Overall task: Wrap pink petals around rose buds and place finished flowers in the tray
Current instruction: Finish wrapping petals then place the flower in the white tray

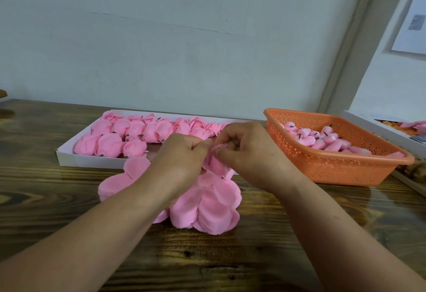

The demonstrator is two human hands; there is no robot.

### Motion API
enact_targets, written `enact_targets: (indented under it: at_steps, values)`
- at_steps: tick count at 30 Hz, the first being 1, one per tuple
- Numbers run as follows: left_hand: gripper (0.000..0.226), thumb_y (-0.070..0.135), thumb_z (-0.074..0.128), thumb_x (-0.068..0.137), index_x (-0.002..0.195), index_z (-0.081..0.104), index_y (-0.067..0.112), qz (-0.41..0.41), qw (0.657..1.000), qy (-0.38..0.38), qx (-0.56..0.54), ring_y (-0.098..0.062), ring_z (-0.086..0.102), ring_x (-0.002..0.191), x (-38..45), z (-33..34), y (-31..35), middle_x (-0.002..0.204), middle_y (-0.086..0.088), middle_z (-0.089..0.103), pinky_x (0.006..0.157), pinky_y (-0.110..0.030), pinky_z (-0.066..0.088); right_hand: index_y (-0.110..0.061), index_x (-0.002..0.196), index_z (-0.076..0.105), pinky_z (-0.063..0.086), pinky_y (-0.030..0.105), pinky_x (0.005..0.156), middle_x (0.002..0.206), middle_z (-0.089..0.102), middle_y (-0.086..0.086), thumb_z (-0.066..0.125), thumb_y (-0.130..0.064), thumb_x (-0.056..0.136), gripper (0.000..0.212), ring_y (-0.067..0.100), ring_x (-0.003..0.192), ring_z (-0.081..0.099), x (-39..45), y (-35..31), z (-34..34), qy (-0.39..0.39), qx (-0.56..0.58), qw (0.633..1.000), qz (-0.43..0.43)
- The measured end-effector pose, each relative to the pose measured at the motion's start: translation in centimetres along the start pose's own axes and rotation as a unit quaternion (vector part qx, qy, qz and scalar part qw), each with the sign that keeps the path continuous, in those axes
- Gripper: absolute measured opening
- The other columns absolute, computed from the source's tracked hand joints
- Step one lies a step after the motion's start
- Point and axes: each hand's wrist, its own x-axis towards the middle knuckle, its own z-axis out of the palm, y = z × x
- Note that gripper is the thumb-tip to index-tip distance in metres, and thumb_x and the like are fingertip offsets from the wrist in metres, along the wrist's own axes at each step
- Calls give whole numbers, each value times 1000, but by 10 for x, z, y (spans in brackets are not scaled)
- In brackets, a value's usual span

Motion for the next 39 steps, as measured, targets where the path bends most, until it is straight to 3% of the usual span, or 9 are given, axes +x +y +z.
enact_targets:
  at_steps: [6,11,14,16,18,22,28,36,39]
  values:
    - [46,31,41,99,81,75,5,-103,979,-72,-164,-20,71,76,7,-5,1,84,-14,75,66,-27,59,-13,61,61,38,24,47,47,54,-4,62,0,77,21,7,42,45,2,2,-1,77,36,996,30]
    - [20,5,54,86,91,72,-3,-110,969,-93,-202,-29,71,90,7,-7,0,93,-19,74,80,-32,59,-16,55,57,39,3,51,51,60,-1,62,6,75,30,13,47,55,4,4,-4,93,94,990,39]
    - [16,-2,61,86,97,72,-4,-90,971,-93,-199,-31,69,98,5,-5,-2,99,-21,72,86,-32,56,-12,57,58,36,11,41,42,55,-3,62,6,75,26,7,37,48,5,6,-5,89,138,985,55]
    - [17,-4,58,88,88,74,0,-84,972,-80,-203,-27,68,86,5,-3,-3,89,-19,73,81,-27,56,-8,59,58,31,13,35,39,53,-4,62,7,77,24,2,31,42,4,5,-5,79,178,979,65]
    - [25,-2,59,88,73,76,8,-76,975,-66,-197,-23,59,75,4,0,-5,76,-12,70,74,-27,54,-5,61,57,30,12,32,38,51,-4,61,9,79,24,2,28,41,3,4,-6,74,228,968,73]
    - [14,13,65,82,88,77,8,-77,974,-85,-196,-25,60,84,2,0,-4,89,-13,73,88,-40,50,-4,62,58,25,14,34,40,49,1,61,7,81,22,8,30,34,3,5,-5,50,263,959,91]
    - [33,26,65,65,92,76,11,-84,966,-123,-212,-19,68,85,0,-1,-2,90,-9,75,89,-36,51,2,69,62,29,16,36,55,52,14,61,2,83,14,12,34,34,3,9,-6,21,284,954,93]
    - [24,20,67,67,84,73,5,-140,942,-129,-278,-18,67,69,3,-1,-3,76,-8,72,70,-28,56,3,79,65,39,19,41,59,55,16,57,0,64,18,15,38,45,5,16,-17,-65,365,925,84]
    - [15,22,68,75,73,73,9,-178,930,-135,-293,-20,63,71,3,-1,-2,72,-9,68,65,-28,56,3,84,65,42,21,41,63,55,15,55,12,73,17,13,39,47,4,16,-17,-92,361,924,84]
